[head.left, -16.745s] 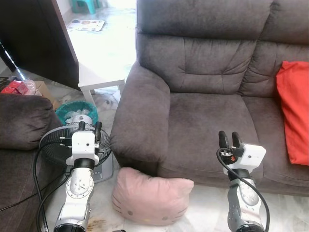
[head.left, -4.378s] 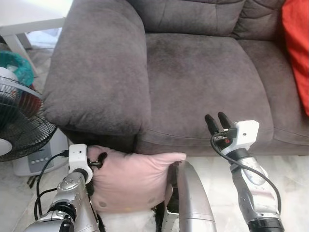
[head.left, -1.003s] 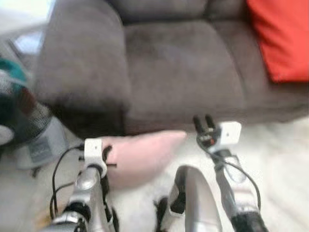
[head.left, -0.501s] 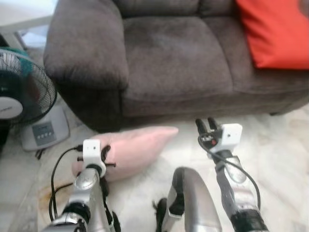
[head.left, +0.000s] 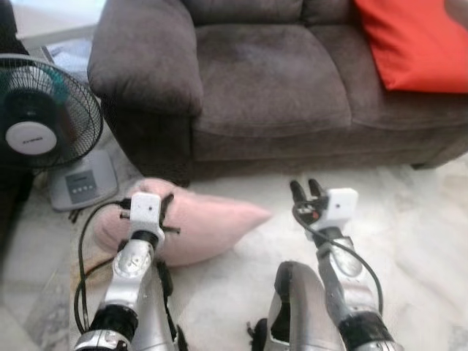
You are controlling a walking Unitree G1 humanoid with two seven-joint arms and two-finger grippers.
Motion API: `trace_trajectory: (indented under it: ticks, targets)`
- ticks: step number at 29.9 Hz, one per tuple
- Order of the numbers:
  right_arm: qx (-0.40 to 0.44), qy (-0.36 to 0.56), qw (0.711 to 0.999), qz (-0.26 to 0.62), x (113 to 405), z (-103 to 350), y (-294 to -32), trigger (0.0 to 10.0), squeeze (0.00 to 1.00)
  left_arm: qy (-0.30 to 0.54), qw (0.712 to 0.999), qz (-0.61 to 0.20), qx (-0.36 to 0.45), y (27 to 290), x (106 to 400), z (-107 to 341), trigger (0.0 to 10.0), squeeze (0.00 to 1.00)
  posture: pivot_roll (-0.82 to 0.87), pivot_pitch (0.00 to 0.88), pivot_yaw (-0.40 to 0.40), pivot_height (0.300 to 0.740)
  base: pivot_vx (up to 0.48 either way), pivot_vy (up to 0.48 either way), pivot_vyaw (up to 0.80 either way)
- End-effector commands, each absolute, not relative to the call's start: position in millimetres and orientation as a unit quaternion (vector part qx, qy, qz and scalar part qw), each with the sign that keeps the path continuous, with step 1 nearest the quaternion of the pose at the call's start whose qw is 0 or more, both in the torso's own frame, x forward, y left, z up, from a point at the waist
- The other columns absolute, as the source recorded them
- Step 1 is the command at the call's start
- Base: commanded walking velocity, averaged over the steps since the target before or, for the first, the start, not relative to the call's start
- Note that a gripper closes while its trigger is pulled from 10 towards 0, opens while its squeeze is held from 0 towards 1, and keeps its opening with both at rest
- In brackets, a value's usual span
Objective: Move the pillow to the sofa from floor
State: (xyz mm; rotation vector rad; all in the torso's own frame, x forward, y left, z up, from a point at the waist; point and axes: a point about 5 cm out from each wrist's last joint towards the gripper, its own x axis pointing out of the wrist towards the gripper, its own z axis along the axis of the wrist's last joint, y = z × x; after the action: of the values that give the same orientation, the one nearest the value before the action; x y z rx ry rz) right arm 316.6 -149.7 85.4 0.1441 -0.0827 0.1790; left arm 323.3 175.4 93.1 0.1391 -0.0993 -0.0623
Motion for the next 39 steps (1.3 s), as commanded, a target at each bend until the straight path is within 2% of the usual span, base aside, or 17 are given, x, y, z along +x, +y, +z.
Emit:
trace_trajectory:
  ticks: [1,9,18,29,39]
  targets:
    - [0.069,-0.035,0.994,0.076,315,81,-158,10.0,0.0,-0.115,0.989,-0.042,0.083,169,325,116,10.0,0.0,0.16,0.103,-0.031,0.476,0.0,0.0,0.0]
    - [0.066,-0.042,0.995,0.067,316,81,-160,10.0,0.0,-0.135,0.984,-0.045,0.103,166,321,126,10.0,0.0,0.16,0.086,-0.02,0.476,0.0,0.0,0.0]
    - [0.066,-0.047,0.994,0.07,317,83,-155,10.0,0.0,-0.195,0.974,-0.049,0.105,159,321,163,10.0,0.0,0.17,0.061,-0.018,0.476,0.0,0.0,0.0]
    - [0.063,-0.051,0.995,0.058,317,84,-158,10.0,0.0,-0.177,0.976,-0.067,0.104,149,321,159,10.0,0.0,0.16,0.068,-0.015,0.476,0.0,0.0,0.0]
    - [0.062,-0.043,0.996,0.051,314,80,-159,10.0,0.0,-0.162,0.979,-0.07,0.104,150,319,155,10.0,0.0,0.16,0.087,-0.015,0.534,0.0,0.0,0.0]
